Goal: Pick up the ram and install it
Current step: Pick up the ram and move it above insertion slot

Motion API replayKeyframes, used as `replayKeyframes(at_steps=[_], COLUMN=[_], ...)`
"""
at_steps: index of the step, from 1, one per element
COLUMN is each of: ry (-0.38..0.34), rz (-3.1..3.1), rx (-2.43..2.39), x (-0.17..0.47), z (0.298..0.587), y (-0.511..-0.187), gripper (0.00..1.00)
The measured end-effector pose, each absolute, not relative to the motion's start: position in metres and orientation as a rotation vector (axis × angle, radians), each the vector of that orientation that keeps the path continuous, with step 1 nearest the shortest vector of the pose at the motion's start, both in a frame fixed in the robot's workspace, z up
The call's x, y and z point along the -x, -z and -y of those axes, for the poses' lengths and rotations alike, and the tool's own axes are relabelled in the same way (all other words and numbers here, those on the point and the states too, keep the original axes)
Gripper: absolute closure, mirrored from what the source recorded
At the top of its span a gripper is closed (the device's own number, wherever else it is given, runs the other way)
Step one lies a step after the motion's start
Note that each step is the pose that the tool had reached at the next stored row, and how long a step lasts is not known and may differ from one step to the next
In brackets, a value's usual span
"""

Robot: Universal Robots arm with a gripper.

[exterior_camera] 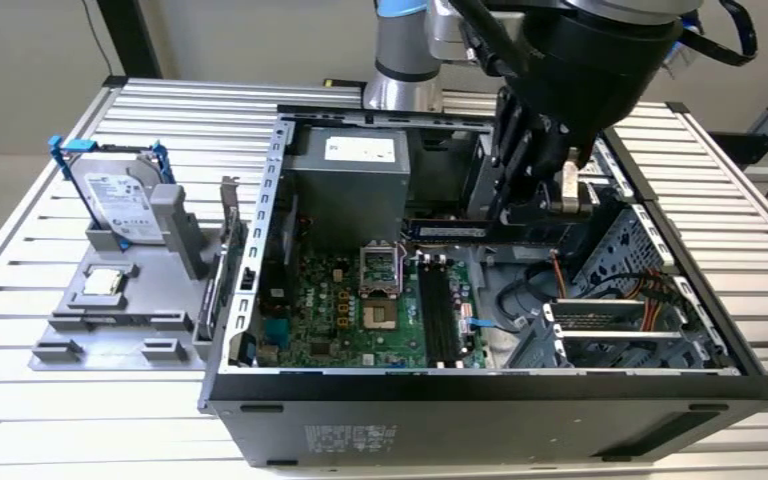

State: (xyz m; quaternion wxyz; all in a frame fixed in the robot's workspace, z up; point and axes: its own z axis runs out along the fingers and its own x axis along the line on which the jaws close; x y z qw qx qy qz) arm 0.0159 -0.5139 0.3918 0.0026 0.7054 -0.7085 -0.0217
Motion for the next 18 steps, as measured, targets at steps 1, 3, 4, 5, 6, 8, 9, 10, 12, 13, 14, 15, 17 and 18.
replayKeyframes(at_steps=[1, 3, 4, 5, 6, 8, 9, 10, 12, 13, 14, 15, 17, 18], ry=[0.068, 0.068, 0.068, 0.068, 0.068, 0.068, 0.068, 0.068, 0.068, 0.068, 0.068, 0.068, 0.068, 0.068], rz=[2.222, 2.222, 2.222, 2.222, 2.222, 2.223, 2.224, 2.225, 2.23, 2.234, 2.24, 2.245, 2.256, 2.261], rx=[-2.212, -2.212, -2.212, -2.212, -2.212, -2.211, -2.211, -2.21, -2.205, -2.2, -2.195, -2.189, -2.179, -2.174], x=[-0.018, -0.023, -0.026, -0.028, -0.03, -0.034, -0.035, -0.037, -0.039, -0.04, -0.04, -0.041, -0.042, -0.042], z=[0.514, 0.514, 0.513, 0.513, 0.512, 0.51, 0.509, 0.508, 0.506, 0.505, 0.505, 0.504, 0.503, 0.503], y=[-0.392, -0.392, -0.392, -0.392, -0.392, -0.392, -0.392, -0.392, -0.392, -0.392, -0.392, -0.392, -0.392, -0.392], gripper=[1.0, 1.0, 1.0, 1.0, 1.0, 1.0, 1.0, 1.0, 1.0, 1.0, 1.0, 1.0, 1.0, 1.0])
